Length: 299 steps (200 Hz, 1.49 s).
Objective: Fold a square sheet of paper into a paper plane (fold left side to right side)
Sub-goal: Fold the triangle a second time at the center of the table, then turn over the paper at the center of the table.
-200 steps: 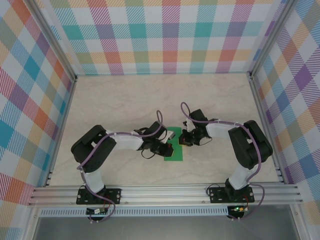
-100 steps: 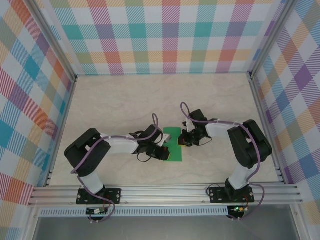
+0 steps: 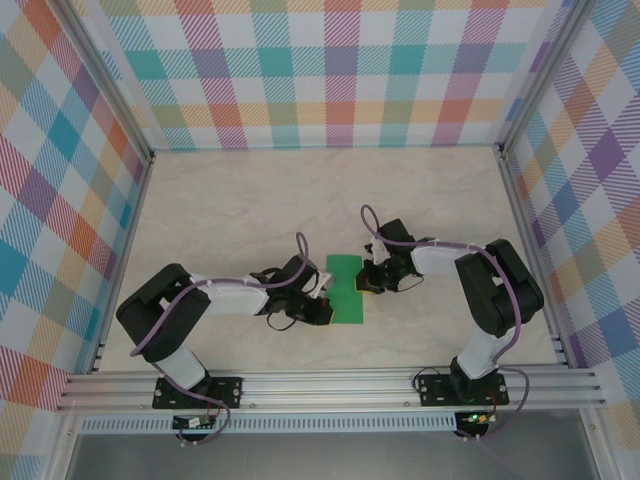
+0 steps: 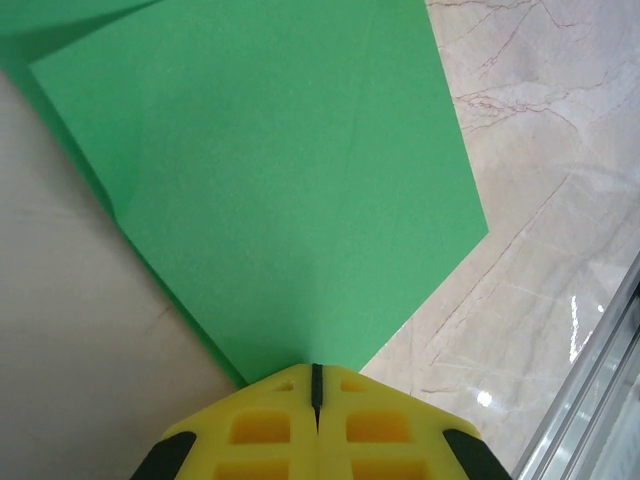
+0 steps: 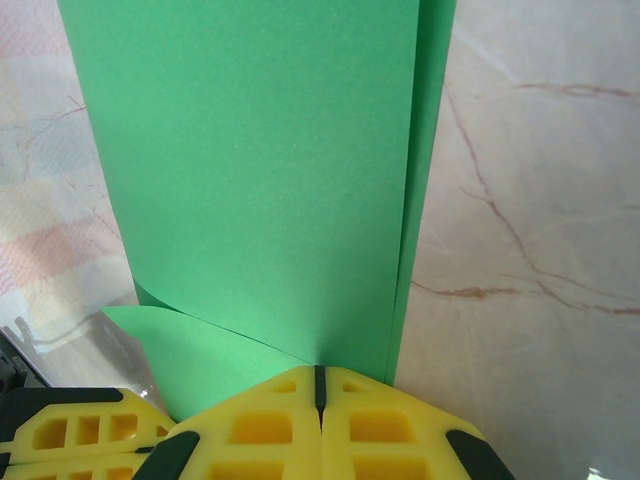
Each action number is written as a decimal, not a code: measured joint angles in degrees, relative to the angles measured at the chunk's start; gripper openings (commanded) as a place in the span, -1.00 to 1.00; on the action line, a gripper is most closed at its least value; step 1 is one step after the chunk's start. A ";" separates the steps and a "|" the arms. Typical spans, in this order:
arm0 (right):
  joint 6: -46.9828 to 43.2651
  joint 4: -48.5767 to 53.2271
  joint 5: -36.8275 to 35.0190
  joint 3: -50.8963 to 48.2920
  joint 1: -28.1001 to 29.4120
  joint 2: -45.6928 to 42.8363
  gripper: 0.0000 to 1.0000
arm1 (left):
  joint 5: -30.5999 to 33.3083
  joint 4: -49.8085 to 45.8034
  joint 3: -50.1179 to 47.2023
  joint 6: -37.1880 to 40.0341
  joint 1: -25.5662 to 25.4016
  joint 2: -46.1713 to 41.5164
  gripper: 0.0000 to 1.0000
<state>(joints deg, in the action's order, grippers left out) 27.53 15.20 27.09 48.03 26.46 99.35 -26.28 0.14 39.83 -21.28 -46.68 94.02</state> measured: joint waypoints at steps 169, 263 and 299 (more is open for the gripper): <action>0.00 2.01 -2.91 0.57 -0.17 -10.03 -0.10 | 5.92 -12.28 -3.04 -1.64 2.49 -14.01 -0.22; 1.42 0.59 -3.85 -10.62 -3.39 -29.97 0.64 | 3.21 -1.92 2.27 -6.51 8.48 -6.97 0.18; 2.32 -1.29 -0.90 -13.29 -3.39 -30.75 0.63 | 0.61 1.40 4.92 -7.48 8.70 0.83 -0.17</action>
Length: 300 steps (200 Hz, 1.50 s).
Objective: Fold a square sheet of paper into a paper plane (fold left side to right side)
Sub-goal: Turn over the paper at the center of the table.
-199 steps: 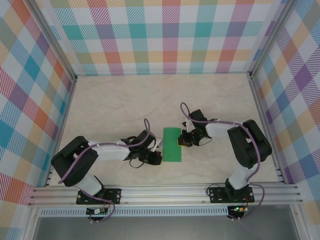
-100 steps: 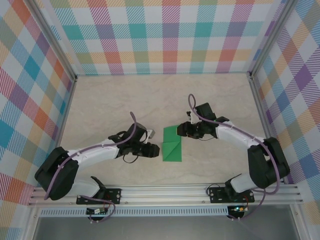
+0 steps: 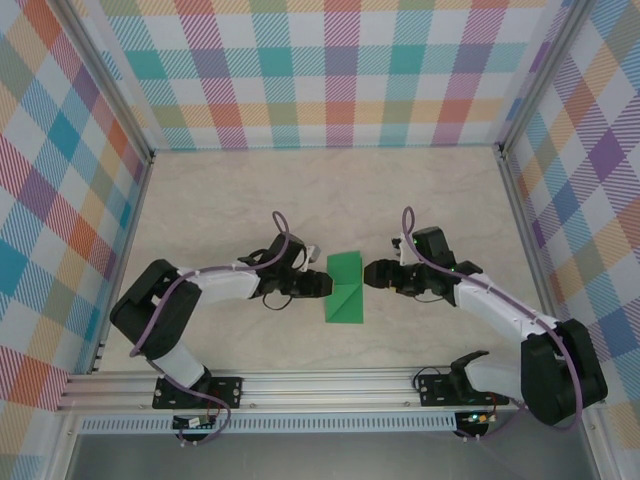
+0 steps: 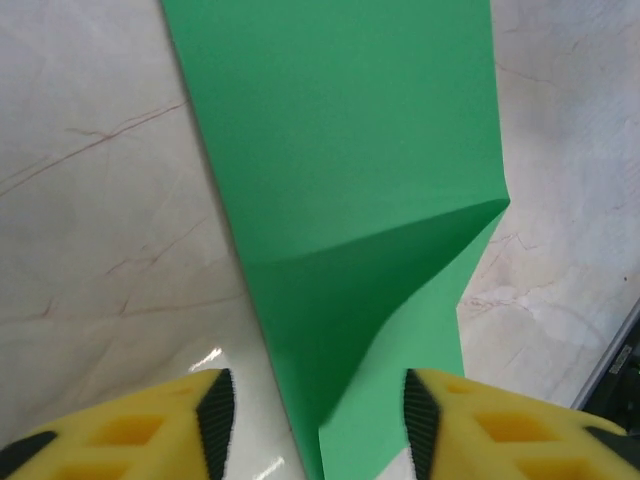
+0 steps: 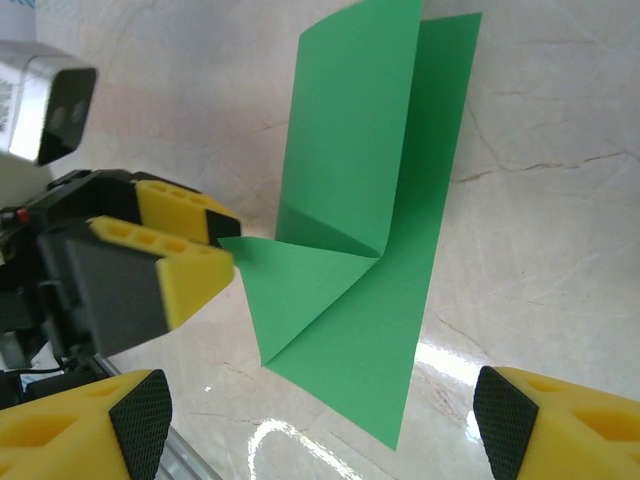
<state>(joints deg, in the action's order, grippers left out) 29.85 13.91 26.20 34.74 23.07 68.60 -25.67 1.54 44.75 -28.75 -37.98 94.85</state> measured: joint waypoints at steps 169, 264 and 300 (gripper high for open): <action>6.75 -12.57 7.32 3.13 4.24 19.39 0.31 | 0.85 1.46 -0.26 1.11 0.04 -1.07 -0.97; 8.94 -15.10 8.61 6.43 6.62 23.56 -1.00 | 2.32 0.87 -0.37 1.03 0.17 -2.03 -0.07; 8.68 -14.60 8.26 6.10 5.57 19.69 -1.00 | 4.11 -2.54 -0.79 -0.24 2.51 -10.80 0.80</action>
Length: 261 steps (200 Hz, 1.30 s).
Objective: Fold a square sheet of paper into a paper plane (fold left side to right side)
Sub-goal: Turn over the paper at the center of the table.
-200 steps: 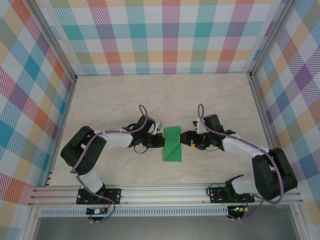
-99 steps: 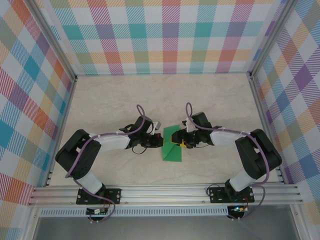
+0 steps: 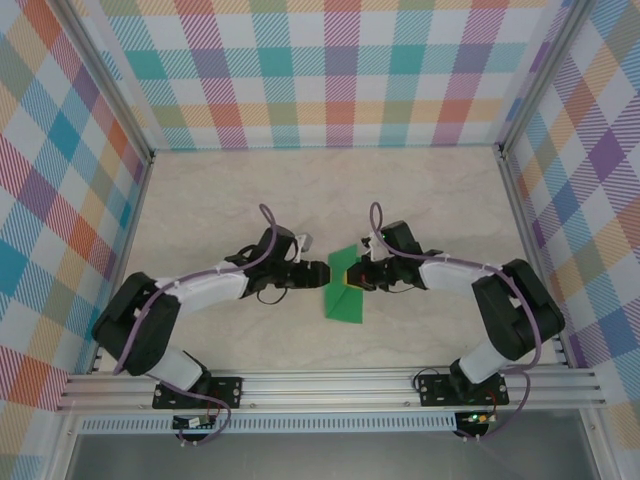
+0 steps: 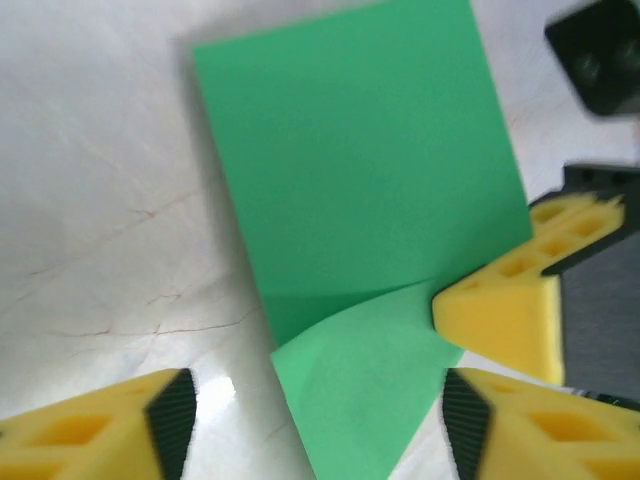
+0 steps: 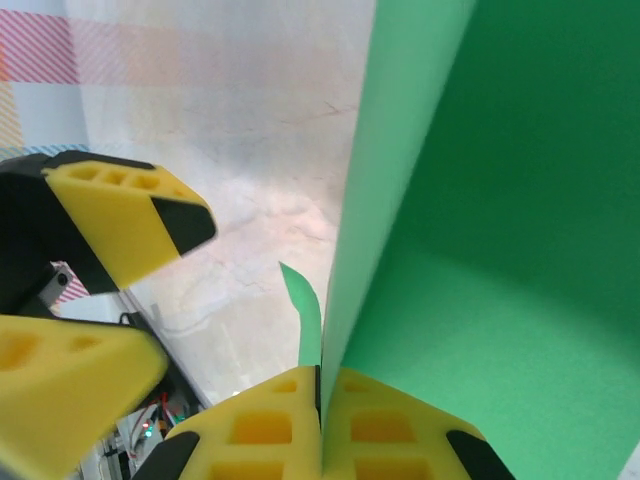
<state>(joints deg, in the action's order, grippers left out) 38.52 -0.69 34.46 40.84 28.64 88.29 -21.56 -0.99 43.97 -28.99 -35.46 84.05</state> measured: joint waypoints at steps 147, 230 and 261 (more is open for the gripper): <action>0.22 -5.90 16.35 19.69 -7.15 -27.15 -1.00 | -19.37 17.22 8.20 -18.47 6.86 -23.54 0.92; 0.07 -5.29 17.07 21.62 -2.64 -25.00 -1.00 | -22.95 21.09 12.04 -18.08 1.14 -19.63 0.16; 0.09 -5.27 17.05 21.62 -2.64 -25.03 -0.96 | -22.97 20.94 12.37 -17.40 0.59 -19.28 -0.35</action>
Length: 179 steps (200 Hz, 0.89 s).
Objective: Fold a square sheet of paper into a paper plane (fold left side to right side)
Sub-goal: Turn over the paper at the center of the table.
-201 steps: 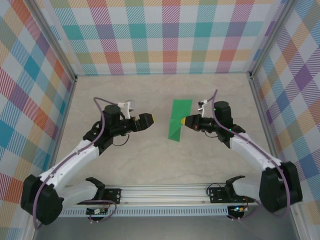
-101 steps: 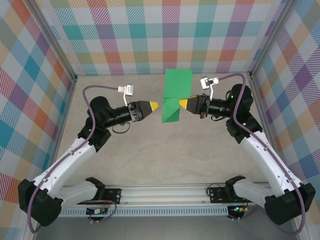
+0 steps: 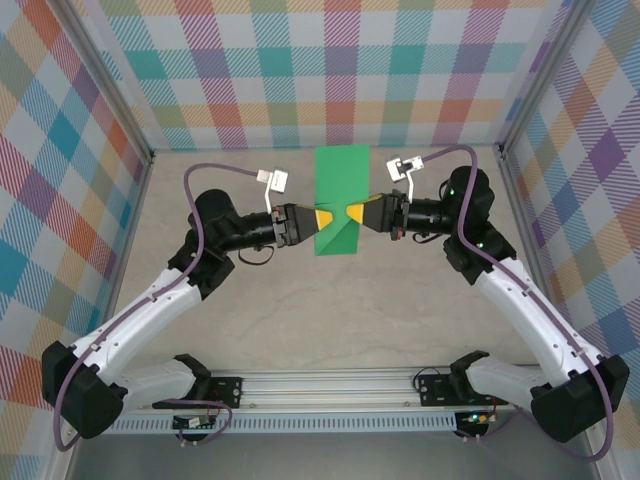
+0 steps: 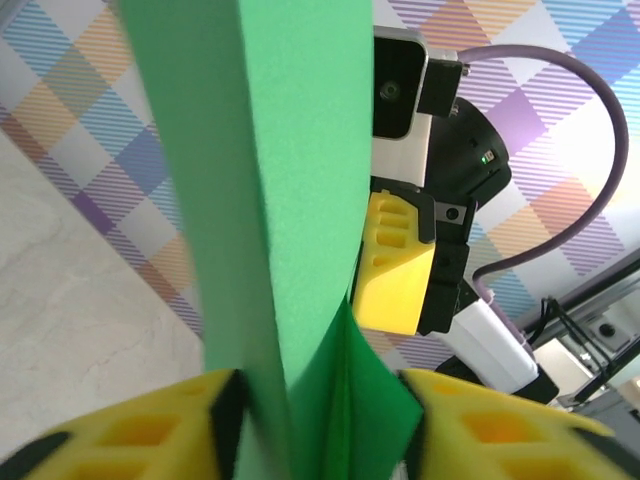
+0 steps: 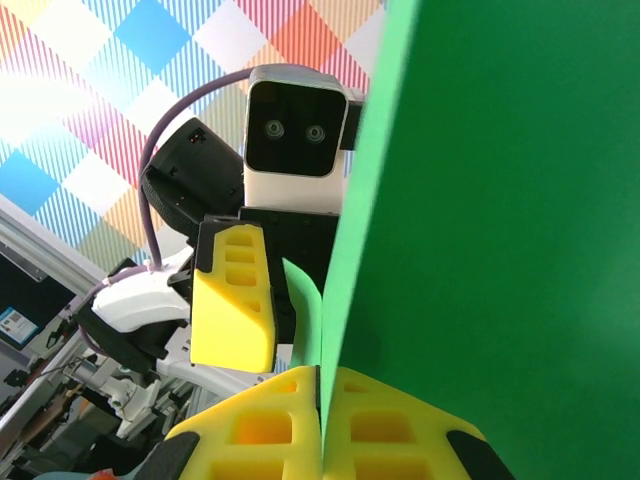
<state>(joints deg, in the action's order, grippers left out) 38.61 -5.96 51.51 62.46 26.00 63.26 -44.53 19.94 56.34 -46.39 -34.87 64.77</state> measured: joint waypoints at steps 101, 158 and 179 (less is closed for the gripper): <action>-6.93 15.37 -8.90 0.39 0.00 -5.81 0.34 | 4.72 -12.11 0.61 6.69 -0.31 -1.27 -0.91; -13.66 47.45 -50.27 2.45 0.26 -5.86 0.76 | 30.47 -49.00 8.68 20.46 -4.72 -0.63 -1.00; -13.46 54.23 -62.66 -2.62 0.26 -3.91 0.94 | 45.72 -62.62 14.58 21.77 -11.30 3.91 -1.00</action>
<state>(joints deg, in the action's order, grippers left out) 25.15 48.27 -11.16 59.83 26.26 59.35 1.19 -42.68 70.91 -24.62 -46.17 68.69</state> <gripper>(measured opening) 0.926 0.042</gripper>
